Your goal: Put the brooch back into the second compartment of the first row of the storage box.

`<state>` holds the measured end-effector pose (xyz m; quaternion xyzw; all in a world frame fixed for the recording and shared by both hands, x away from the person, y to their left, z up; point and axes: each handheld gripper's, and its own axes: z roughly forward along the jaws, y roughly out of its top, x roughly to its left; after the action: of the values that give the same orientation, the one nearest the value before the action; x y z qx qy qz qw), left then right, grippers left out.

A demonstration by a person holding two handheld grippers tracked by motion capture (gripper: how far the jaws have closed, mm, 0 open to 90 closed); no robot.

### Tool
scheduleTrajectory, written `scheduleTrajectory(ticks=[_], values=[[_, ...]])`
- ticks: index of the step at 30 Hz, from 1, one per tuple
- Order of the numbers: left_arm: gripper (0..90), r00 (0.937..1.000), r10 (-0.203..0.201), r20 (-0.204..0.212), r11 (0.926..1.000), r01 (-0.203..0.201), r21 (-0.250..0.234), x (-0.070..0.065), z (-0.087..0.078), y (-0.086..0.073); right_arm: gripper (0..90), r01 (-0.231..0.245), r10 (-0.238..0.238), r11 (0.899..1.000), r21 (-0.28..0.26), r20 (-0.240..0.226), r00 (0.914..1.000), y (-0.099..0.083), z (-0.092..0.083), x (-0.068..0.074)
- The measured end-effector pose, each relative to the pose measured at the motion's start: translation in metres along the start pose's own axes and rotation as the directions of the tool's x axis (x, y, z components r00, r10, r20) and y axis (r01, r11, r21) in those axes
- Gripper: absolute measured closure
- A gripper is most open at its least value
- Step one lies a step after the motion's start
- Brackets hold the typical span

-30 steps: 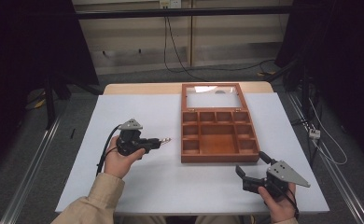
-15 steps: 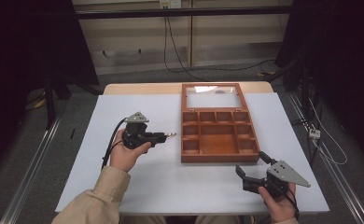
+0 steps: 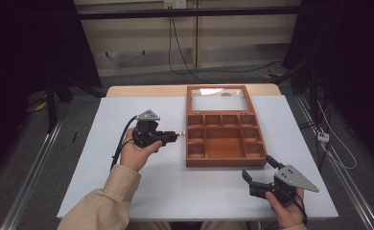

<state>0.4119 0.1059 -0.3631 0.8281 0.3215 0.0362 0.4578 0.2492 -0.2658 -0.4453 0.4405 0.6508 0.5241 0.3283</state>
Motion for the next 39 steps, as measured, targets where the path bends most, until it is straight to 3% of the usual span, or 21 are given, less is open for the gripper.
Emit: scheduleTrajectory(ticks=[16,39], values=[[80.3,0.9999,-0.011,0.009,0.9999,0.011,-0.012,0.0,0.012,0.01,4.1,-0.004,0.004,1.0,0.002,0.0,1.0,-0.001,0.0,-0.002],[80.3,1.0,0.005,0.008,1.0,-0.005,-0.007,-0.005,0.037,0.029,4.1,-0.01,0.01,1.0,-0.004,0.001,0.9999,-0.001,-0.002,-0.005]])
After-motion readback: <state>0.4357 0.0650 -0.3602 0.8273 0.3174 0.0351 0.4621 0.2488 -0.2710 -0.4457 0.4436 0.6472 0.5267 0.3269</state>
